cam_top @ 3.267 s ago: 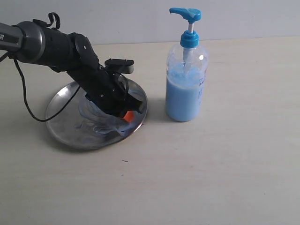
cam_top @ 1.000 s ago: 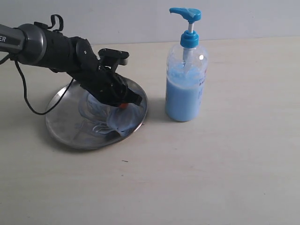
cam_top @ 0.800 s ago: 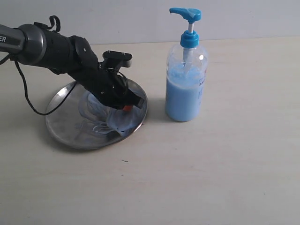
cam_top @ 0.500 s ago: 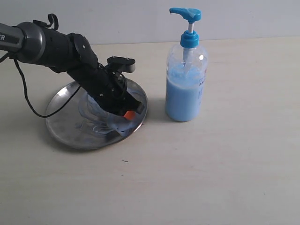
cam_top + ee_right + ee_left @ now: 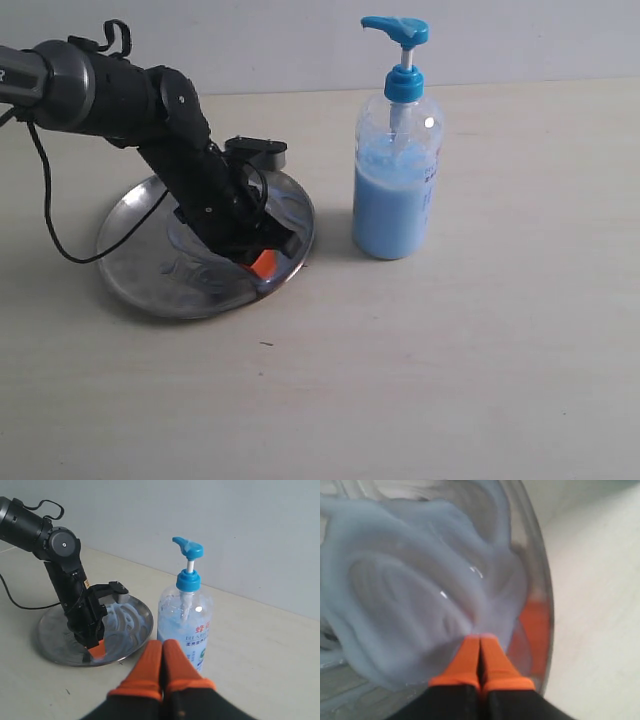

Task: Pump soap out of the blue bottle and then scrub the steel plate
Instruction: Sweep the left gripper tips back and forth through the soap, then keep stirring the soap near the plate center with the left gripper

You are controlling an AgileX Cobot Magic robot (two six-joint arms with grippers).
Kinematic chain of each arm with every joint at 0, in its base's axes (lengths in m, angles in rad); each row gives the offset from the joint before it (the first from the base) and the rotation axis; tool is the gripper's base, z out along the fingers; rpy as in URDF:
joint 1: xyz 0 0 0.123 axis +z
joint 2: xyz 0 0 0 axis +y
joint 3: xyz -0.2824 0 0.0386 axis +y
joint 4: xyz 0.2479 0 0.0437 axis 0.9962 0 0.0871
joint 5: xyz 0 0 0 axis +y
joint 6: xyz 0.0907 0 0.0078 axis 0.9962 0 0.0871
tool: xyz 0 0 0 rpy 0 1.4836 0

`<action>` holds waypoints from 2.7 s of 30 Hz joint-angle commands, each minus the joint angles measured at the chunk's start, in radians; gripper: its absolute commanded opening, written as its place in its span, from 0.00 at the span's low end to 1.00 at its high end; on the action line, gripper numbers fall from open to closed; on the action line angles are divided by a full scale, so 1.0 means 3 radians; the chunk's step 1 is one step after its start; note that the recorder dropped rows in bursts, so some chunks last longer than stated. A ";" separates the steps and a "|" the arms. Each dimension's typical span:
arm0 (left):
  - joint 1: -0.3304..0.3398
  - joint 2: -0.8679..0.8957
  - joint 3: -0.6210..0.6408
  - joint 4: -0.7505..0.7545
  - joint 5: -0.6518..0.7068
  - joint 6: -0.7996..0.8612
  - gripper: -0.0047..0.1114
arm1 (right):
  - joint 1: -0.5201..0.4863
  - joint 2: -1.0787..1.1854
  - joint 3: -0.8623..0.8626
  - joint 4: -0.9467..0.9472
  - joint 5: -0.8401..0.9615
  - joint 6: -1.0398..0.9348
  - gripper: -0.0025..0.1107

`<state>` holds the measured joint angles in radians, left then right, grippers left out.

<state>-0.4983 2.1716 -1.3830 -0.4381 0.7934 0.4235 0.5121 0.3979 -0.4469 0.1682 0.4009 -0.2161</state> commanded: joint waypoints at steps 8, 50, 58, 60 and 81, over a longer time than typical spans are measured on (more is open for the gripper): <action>0.0059 0.0094 0.0063 0.0440 -0.0315 -0.0344 0.04 | -0.0003 -0.0005 0.0016 0.0040 -0.0026 -0.0005 0.02; 0.0066 0.0167 0.0063 -0.0148 0.0184 -0.0189 0.04 | -0.0003 -0.0005 0.0016 0.0041 -0.0027 -0.0027 0.02; 0.0066 0.0025 0.0063 -0.0148 0.0011 -0.0189 0.04 | -0.0003 -0.0005 0.0016 0.0041 -0.0027 -0.0027 0.02; 0.0066 0.0017 0.0063 -0.0148 -0.0047 -0.0189 0.04 | -0.0003 -0.0005 0.0016 0.0041 -0.0027 -0.0027 0.02; 0.0066 0.0017 0.0063 -0.0152 -0.1057 -0.0395 0.04 | -0.0003 -0.0005 0.0016 0.0041 -0.0027 -0.0027 0.02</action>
<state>-0.4764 2.1708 -1.3706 -0.4913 0.5360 0.3418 0.5121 0.3979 -0.4469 0.1761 0.4009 -0.2177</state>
